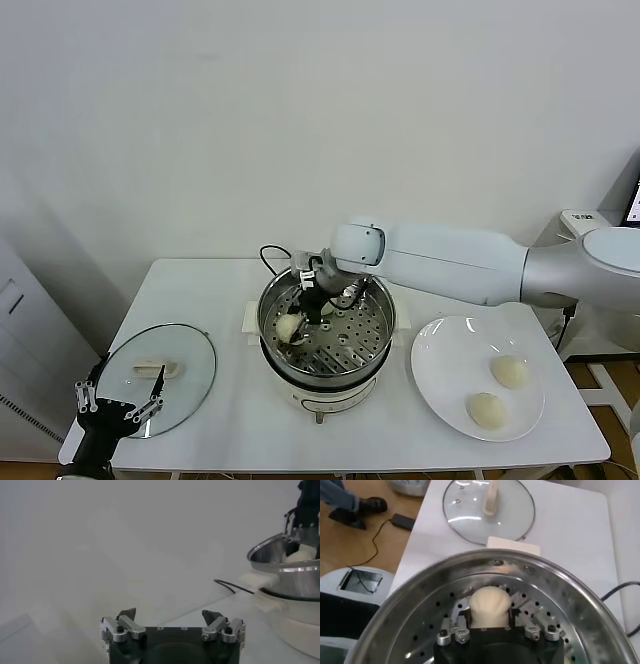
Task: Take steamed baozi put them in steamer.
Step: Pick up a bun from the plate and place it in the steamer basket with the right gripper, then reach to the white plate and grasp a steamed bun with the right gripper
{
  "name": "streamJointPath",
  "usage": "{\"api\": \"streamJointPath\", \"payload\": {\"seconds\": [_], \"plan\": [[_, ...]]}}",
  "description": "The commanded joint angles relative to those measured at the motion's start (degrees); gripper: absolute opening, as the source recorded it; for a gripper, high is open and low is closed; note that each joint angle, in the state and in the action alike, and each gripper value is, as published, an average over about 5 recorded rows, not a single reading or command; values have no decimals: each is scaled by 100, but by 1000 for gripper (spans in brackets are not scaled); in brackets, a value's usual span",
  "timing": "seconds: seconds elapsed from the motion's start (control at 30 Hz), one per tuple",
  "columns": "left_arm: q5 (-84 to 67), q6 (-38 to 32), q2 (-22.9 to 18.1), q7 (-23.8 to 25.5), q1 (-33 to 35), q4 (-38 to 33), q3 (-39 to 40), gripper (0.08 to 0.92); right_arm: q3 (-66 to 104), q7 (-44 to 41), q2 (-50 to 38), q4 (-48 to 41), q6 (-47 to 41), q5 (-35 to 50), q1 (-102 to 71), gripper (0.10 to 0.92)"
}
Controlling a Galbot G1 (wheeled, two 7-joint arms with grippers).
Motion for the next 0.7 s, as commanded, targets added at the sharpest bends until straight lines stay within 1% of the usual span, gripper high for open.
{"api": "streamJointPath", "payload": {"seconds": [0.03, 0.17, 0.27, 0.4, 0.47, 0.57, 0.7], "plan": [[3, 12, 21, 3, -6, 5, 5, 823, 19, 106, 34, 0, -104, -80, 31, 636], [-7, 8, 42, 3, -5, -4, 5, 823, 155, -400, -394, 87, -113, -263, 405, 748], [-26, -3, 57, 2, 2, -13, 2, 823, 333, -1120, -896, 102, 42, -502, 802, 806], [-39, -23, 60, 1, 15, -37, 13, 823, 243, -2333, -1740, 205, 432, -834, 1528, 821], [-37, -22, 64, 1, 10, -49, 27, 823, 107, -2758, -2207, 243, 633, -1026, 1802, 822], [-19, -8, 77, 2, -9, -67, 57, 823, -5, -3110, -2948, 208, 1007, -1483, 1904, 823], [22, 15, 70, 3, -36, -81, 109, 823, 20, -3232, -3687, 190, 1396, -2101, 1621, 823]]}}
